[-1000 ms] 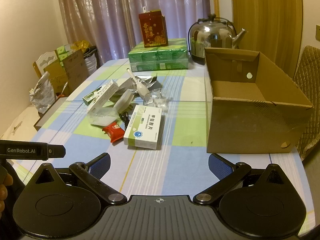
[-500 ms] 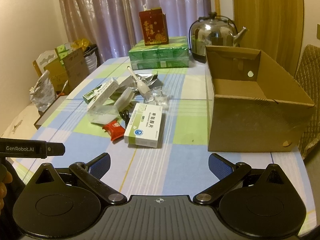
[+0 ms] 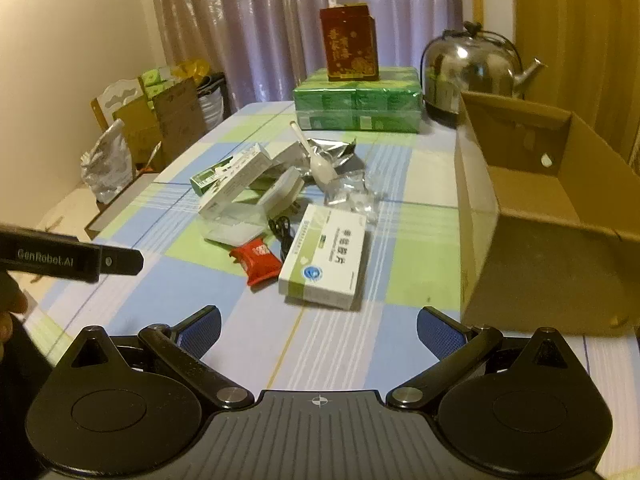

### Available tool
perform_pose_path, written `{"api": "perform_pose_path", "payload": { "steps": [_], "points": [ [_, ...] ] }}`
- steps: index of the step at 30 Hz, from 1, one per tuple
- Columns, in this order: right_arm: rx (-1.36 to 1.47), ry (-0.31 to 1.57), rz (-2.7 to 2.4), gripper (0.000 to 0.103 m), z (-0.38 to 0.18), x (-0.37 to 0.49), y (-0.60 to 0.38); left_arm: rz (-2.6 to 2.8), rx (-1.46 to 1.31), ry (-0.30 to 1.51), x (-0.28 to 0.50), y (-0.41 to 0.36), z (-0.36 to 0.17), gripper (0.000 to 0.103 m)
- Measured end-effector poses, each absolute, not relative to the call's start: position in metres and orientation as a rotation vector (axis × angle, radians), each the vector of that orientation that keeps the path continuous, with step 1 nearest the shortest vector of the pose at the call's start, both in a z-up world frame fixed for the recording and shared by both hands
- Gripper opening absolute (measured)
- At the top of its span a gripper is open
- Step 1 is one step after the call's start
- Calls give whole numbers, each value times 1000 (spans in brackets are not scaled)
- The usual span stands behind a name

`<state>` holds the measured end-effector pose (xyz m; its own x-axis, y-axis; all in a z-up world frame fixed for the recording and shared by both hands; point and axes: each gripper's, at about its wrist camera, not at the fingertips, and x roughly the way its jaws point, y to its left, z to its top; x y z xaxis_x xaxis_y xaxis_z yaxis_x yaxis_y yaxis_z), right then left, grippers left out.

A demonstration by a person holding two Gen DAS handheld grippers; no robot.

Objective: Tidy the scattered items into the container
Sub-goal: 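Move right gripper to white Mecobalamin box while left gripper approaches clear plastic box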

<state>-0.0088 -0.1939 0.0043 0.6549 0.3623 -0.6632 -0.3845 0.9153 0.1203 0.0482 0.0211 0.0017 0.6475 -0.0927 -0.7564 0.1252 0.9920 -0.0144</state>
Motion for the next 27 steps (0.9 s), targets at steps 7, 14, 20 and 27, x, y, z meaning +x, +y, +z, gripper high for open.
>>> {"api": "perform_pose_path", "payload": {
  "steps": [7,14,20,27],
  "points": [
    [-32,768,412,101,-9,21,-174,-145,45,873,78,26,-5,102],
    [19,783,376,101,-24,57,-162,-167,34,893,110,28,-22,102],
    [61,803,328,101,-35,86,-161,-197,51,906,136,22,-37,102],
    [61,839,327,90,-52,103,-156,-218,49,908,161,11,-49,102]
  ]
}}
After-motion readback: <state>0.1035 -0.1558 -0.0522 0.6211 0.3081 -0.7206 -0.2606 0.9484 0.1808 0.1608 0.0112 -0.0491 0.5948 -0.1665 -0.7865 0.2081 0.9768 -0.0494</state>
